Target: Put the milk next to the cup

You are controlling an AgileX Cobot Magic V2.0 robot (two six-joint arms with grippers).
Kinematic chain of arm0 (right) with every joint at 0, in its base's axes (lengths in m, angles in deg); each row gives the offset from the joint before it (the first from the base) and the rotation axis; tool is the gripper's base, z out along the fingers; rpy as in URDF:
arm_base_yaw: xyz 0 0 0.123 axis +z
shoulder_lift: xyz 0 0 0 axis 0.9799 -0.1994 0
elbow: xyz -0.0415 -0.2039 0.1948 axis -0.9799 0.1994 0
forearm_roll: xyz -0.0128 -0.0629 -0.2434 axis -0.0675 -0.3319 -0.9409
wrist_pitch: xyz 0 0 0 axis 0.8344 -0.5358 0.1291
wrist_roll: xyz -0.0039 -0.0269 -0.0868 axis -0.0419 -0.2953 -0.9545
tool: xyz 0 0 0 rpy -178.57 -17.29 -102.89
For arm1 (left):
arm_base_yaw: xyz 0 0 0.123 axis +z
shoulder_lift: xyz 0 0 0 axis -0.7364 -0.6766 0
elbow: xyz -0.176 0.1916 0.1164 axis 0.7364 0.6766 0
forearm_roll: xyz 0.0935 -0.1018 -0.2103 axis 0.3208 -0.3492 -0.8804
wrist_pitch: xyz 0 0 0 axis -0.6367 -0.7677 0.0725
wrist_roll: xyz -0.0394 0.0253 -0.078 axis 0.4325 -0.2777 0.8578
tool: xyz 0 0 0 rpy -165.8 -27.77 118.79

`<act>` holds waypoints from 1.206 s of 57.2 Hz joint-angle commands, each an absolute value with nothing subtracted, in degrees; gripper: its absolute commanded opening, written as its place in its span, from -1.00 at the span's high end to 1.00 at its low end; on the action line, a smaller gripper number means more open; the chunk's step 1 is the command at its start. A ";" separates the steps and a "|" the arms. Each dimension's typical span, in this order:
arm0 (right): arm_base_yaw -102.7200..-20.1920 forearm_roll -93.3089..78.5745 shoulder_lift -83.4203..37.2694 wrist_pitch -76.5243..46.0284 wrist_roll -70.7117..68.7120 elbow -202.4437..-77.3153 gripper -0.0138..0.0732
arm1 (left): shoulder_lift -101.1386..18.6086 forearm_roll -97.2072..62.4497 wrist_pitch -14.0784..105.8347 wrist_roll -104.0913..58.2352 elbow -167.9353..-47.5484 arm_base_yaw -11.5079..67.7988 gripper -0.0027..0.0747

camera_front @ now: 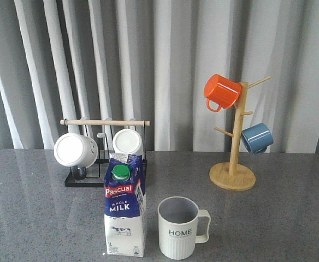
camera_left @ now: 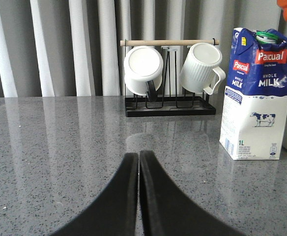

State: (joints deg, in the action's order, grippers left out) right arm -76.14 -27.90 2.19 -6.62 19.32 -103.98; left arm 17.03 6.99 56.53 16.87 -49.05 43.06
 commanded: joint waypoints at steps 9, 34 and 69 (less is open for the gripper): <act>-76.51 -28.40 16.41 -1.91 18.95 -94.78 0.70 | 17.63 6.95 60.63 17.79 -50.23 43.03 0.95; -77.15 -26.84 36.62 -8.87 18.67 -77.38 0.70 | 17.63 6.95 60.63 17.79 -50.23 43.03 0.95; -77.64 -27.30 36.62 -7.96 18.67 -77.38 0.70 | 17.63 6.95 60.63 17.79 -50.23 43.03 0.95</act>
State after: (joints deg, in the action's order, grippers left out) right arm -77.27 -26.80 35.88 -12.36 19.14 -77.98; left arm 17.03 6.99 56.48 16.87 -48.94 43.06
